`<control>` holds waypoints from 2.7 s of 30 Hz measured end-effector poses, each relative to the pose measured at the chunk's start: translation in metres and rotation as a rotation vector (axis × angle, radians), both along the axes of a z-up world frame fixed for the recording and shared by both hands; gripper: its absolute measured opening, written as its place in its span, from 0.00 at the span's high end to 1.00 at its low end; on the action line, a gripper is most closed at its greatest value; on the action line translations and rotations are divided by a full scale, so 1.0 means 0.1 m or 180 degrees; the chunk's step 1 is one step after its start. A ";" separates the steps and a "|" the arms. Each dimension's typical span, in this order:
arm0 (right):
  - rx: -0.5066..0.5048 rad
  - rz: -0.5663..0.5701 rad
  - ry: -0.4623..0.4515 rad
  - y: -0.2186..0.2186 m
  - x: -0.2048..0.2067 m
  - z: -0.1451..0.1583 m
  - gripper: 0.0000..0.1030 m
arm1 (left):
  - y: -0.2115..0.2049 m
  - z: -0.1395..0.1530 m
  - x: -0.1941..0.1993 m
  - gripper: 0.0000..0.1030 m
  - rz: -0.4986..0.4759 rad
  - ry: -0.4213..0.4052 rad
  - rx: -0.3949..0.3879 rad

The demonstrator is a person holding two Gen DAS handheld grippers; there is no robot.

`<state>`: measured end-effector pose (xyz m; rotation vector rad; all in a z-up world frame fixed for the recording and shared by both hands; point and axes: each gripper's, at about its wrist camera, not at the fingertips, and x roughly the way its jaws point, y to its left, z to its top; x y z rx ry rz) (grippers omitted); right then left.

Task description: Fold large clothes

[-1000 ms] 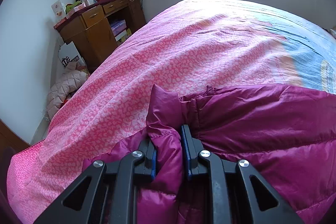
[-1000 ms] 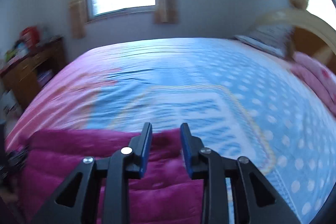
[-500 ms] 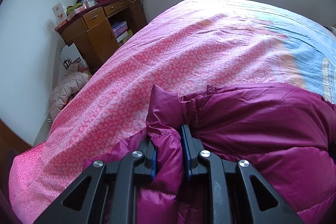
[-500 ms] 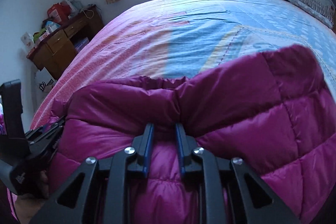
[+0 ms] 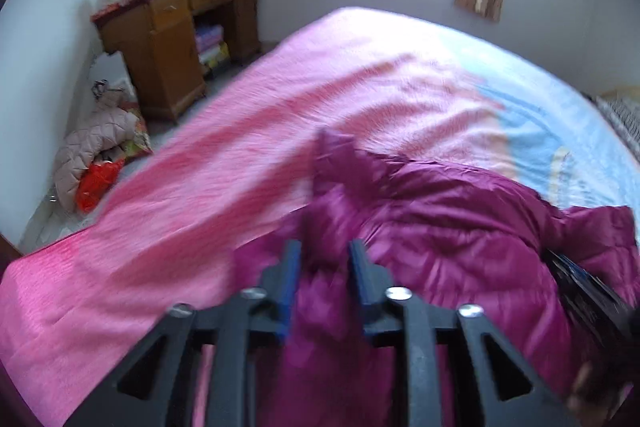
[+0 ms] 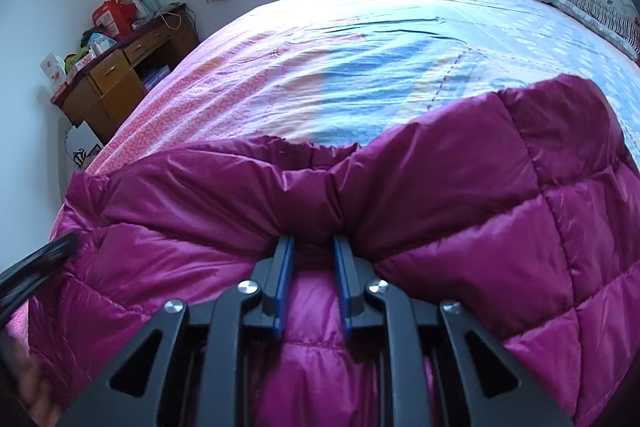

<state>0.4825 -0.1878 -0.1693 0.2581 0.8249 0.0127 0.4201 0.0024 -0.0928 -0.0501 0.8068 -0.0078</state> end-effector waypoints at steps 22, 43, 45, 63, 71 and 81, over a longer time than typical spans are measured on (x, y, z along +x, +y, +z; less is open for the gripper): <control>-0.0184 -0.0024 0.0022 0.10 0.06 0.00 0.80 | -0.01 -0.49 -0.94 0.17 0.0658 0.0037 -0.0506; -0.0298 0.0253 -0.0272 0.49 -0.73 0.58 0.78 | -0.10 -0.51 -0.92 0.16 0.0655 0.0058 -0.0343; -0.0136 0.0258 -0.0142 0.50 -0.74 0.42 0.78 | -0.07 -0.51 -0.94 0.16 0.0652 0.0048 -0.0367; 0.0119 0.0373 -0.0169 0.46 -0.81 0.01 0.78 | 0.28 -0.31 -1.10 0.53 0.0587 -0.0172 -0.1243; 0.0480 0.0305 -0.0047 0.38 -0.89 -0.03 0.78 | 0.07 0.19 -1.30 0.82 0.0096 -0.0539 -0.1176; 0.0852 0.0212 0.0039 0.53 -1.57 -0.05 0.78 | -0.23 0.77 -1.91 0.82 -0.0594 -0.0762 -0.0987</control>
